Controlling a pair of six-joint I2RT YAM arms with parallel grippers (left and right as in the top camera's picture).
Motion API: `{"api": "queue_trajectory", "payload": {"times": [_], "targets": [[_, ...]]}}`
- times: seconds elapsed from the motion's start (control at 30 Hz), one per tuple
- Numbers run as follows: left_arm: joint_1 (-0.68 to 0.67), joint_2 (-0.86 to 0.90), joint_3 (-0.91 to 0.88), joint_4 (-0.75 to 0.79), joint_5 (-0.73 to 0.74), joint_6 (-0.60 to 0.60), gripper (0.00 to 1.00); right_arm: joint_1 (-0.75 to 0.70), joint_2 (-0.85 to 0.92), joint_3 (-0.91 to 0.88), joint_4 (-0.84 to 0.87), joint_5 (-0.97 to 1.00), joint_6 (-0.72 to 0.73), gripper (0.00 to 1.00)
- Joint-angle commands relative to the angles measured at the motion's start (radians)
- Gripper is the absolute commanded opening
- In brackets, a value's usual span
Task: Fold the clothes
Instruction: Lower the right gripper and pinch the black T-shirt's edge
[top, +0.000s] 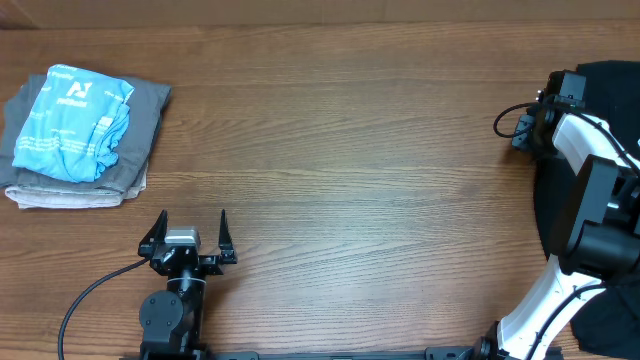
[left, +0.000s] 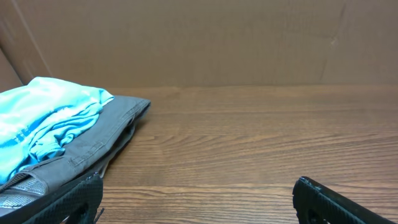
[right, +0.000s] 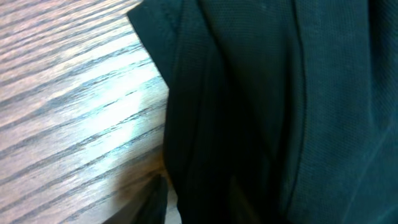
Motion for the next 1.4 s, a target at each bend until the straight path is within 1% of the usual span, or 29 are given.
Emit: {"api": "queue_trajectory", "payload": {"times": [0.0, 0.07, 0.13, 0.17, 0.2, 0.23, 0.43, 0.47, 0.5, 0.6, 0.63, 0.73, 0.87, 1.0, 1.17, 1.37], "targets": [[-0.007, -0.011, -0.005, 0.004, -0.005, -0.016, 1.0, -0.003, 0.005, -0.01, 0.002, 0.014, 0.0, 0.3], [-0.007, -0.011, -0.005, 0.004, -0.005, -0.016, 1.0, -0.003, 0.005, -0.01, 0.002, 0.014, 0.0, 0.27], [-0.007, -0.011, -0.005, 0.004, -0.005, -0.017, 1.0, -0.003, 0.005, -0.01, 0.003, 0.014, 0.0, 0.27], [-0.007, -0.011, -0.005, 0.004, -0.005, -0.016, 1.0, -0.003, 0.005, -0.01, 0.003, 0.014, 0.0, 0.29], [-0.007, -0.011, -0.005, 0.004, -0.005, -0.016, 1.0, -0.003, 0.005, -0.01, 0.003, 0.014, -0.001, 0.36], [-0.007, -0.011, -0.005, 0.004, -0.005, -0.016, 1.0, -0.003, 0.005, -0.01, 0.003, 0.014, -0.001, 0.38], [-0.007, -0.011, -0.005, 0.004, -0.005, -0.016, 1.0, -0.003, 0.013, -0.011, 0.006, 0.014, -0.001, 0.37], [-0.007, -0.011, -0.005, 0.004, -0.005, -0.016, 1.0, -0.003, 0.018, -0.011, 0.006, 0.014, -0.001, 0.36], [-0.007, -0.011, -0.005, 0.004, -0.005, -0.017, 1.0, -0.003, 0.022, -0.011, 0.006, 0.014, -0.001, 0.31], [-0.007, -0.011, -0.005, 0.004, -0.005, -0.017, 1.0, -0.002, 0.03, -0.011, 0.0, 0.014, 0.0, 0.07], [-0.007, -0.011, -0.005, 0.004, -0.005, -0.016, 1.0, -0.002, 0.03, -0.011, -0.001, 0.014, 0.0, 0.04], [-0.007, -0.011, -0.005, 0.004, -0.005, -0.016, 1.0, -0.002, 0.022, -0.002, -0.005, 0.014, 0.012, 0.04], [-0.007, -0.011, -0.005, 0.004, -0.005, -0.016, 1.0, -0.005, -0.021, 0.05, -0.043, 0.013, 0.092, 0.04], [-0.007, -0.011, -0.005, 0.004, -0.005, -0.016, 1.0, -0.005, -0.098, 0.098, -0.066, 0.002, 0.093, 0.04], [-0.007, -0.011, -0.005, 0.005, -0.005, -0.016, 1.0, -0.009, -0.191, 0.102, -0.066, 0.002, 0.093, 0.04], [-0.007, -0.011, -0.005, 0.004, -0.005, -0.016, 1.0, -0.028, -0.195, 0.101, -0.09, -0.005, 0.093, 0.04]]}}
